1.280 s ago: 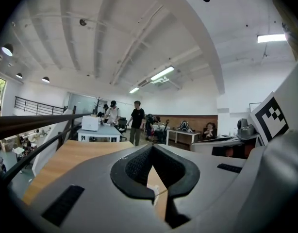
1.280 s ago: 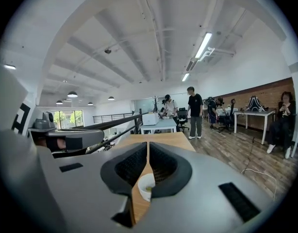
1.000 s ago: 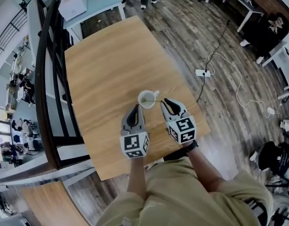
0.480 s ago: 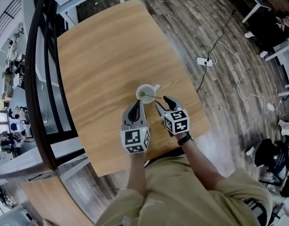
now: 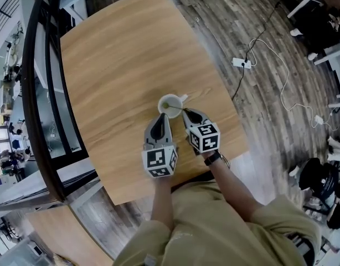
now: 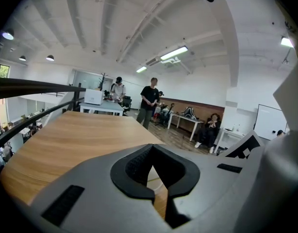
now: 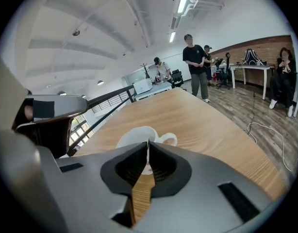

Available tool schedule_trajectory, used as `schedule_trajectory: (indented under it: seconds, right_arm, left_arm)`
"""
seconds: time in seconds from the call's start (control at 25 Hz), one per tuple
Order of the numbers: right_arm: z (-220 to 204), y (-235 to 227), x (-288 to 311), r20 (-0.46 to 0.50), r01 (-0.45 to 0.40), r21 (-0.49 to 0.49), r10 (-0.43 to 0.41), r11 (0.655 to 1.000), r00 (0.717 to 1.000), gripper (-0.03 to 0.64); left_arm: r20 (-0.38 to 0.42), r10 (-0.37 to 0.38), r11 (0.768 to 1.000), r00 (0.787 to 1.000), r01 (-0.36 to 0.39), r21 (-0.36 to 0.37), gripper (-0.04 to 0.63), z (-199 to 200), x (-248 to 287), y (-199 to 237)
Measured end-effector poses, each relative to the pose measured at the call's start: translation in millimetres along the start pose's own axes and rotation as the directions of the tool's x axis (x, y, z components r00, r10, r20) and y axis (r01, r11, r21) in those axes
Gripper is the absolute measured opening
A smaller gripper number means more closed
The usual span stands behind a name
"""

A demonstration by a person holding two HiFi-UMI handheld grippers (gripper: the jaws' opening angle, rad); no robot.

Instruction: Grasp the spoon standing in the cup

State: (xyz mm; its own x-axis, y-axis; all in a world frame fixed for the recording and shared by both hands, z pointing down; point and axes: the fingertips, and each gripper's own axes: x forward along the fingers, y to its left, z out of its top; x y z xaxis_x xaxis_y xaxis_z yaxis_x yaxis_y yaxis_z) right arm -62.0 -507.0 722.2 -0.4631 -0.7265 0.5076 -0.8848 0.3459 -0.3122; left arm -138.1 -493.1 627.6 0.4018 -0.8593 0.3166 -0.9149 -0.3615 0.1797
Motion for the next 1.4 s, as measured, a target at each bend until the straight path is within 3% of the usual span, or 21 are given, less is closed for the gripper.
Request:
schedule_trajectory:
  seconds: [0.52,0.84,1.0,1.12,1.24,1.4]
  right_arm:
    - [19.5,10.4,-19.2,0.045,0.004,-0.046,-0.002,0.999,0.999,0.017]
    - [62.1,31.6,-56.3,0.154,0.027,-0.118,-0.009,0.993,0.988,0.017]
    - [99.8,46.5,-87.2,0.245,0.049,-0.196,0.001,0.979,0.969,0.017]
    - [123.3,61.1,-113.8,0.309,0.063,-0.235,0.013,0.97,0.951,0.017]
    - [146.2,72.6,-136.2,0.382,0.094,-0.275,0.019,0.957,0.924,0.017]
    - [165.0,91.2,-178.0,0.461,0.111,-0.293,0.039,0.95,0.886,0.017]
  left_arm:
    - [0.035,0.024,0.999,0.999,-0.023,-0.041,0.005,12.8,-15.4,13.4]
    - [0.097,0.03,0.999,0.995,-0.027,-0.039,0.005,42.2,-42.0,13.4]
    - [0.159,0.029,0.999,0.987,-0.032,0.013,0.005,80.0,-58.6,5.2]
    - [0.196,0.069,0.995,0.978,-0.082,0.062,0.005,103.0,-77.1,2.1]
    - [0.243,0.091,0.984,0.966,-0.124,0.124,0.005,124.7,-93.7,-2.2]
    - [0.315,0.104,0.976,0.943,-0.158,0.152,0.005,147.0,-130.0,-15.5]
